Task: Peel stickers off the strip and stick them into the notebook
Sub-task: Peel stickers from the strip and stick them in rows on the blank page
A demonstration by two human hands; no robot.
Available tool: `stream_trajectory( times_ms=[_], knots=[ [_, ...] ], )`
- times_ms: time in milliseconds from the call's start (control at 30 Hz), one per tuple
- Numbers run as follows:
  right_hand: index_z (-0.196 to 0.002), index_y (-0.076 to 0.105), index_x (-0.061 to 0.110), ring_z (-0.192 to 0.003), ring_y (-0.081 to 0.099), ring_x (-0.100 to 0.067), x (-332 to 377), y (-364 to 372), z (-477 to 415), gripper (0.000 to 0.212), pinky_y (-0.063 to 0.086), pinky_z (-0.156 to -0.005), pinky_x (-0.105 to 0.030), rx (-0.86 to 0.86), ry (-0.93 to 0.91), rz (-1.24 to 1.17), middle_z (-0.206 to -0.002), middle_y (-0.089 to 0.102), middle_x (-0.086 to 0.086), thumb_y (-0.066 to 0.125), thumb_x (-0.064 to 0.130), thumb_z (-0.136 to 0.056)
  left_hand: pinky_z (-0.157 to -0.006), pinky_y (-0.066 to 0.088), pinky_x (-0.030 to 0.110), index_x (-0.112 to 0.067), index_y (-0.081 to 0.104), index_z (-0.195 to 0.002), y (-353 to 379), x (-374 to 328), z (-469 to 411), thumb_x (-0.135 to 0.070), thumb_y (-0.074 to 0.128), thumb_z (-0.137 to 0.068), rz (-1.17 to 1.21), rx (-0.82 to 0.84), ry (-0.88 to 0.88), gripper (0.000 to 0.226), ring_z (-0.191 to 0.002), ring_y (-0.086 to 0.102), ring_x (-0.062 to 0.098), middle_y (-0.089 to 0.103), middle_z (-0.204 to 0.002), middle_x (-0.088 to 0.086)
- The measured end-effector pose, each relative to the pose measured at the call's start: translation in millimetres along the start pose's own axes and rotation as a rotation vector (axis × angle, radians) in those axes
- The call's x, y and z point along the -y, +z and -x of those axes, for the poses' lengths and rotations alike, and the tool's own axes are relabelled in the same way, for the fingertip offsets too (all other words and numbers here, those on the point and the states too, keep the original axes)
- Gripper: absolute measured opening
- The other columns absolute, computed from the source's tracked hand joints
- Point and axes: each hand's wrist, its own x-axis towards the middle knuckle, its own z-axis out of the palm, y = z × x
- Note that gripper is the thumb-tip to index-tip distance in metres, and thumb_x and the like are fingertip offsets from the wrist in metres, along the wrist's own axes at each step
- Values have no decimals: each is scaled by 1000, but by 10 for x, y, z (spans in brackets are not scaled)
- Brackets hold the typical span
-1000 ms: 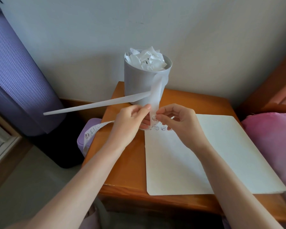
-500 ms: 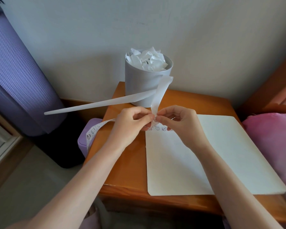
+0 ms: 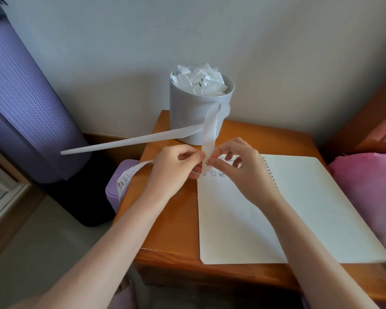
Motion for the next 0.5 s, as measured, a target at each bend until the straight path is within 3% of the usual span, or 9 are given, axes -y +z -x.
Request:
stream_trajectory(
  times_ms=[100, 200, 367, 500],
  knots=[
    [-83, 64, 31, -93, 48, -4, 37, -20, 5, 6, 39, -68, -11, -17, -31, 12, -99, 55, 12, 70, 27, -82, -59, 54, 12, -20, 66, -90, -10, 8, -18, -25, 61, -89, 10, -27, -1, 7, -69, 68, 3, 67, -77, -7],
    [-81, 64, 29, -85, 52, -6, 90, -56, 14, 6, 41, -65, -15, -16, -39, -47, -92, 61, 12, 70, 26, -83, -62, 57, 18, -17, 68, -91, -14, 19, -44, -24, 61, -89, 7, -65, -5, 11, -71, 69, 8, 70, -80, -2],
    [-78, 70, 19, -64, 56, -1, 99, -76, 24, 5, 45, -62, -19, 104, 93, -150, -71, 67, 11, 74, 22, -79, -54, 49, 6, -18, 67, -92, -26, 27, -42, -23, 59, -90, -8, -73, 18, 10, -67, 64, -9, 66, -75, -9],
    [-81, 73, 12, -68, 61, -12, 37, -24, 25, 11, 53, -74, -40, 224, 245, -129, -78, 73, -4, 74, 22, -79, -54, 48, 5, -21, 65, -91, -30, 34, -42, -24, 58, -90, -29, -80, 33, 7, -68, 62, -12, 63, -74, -14]
  ],
)
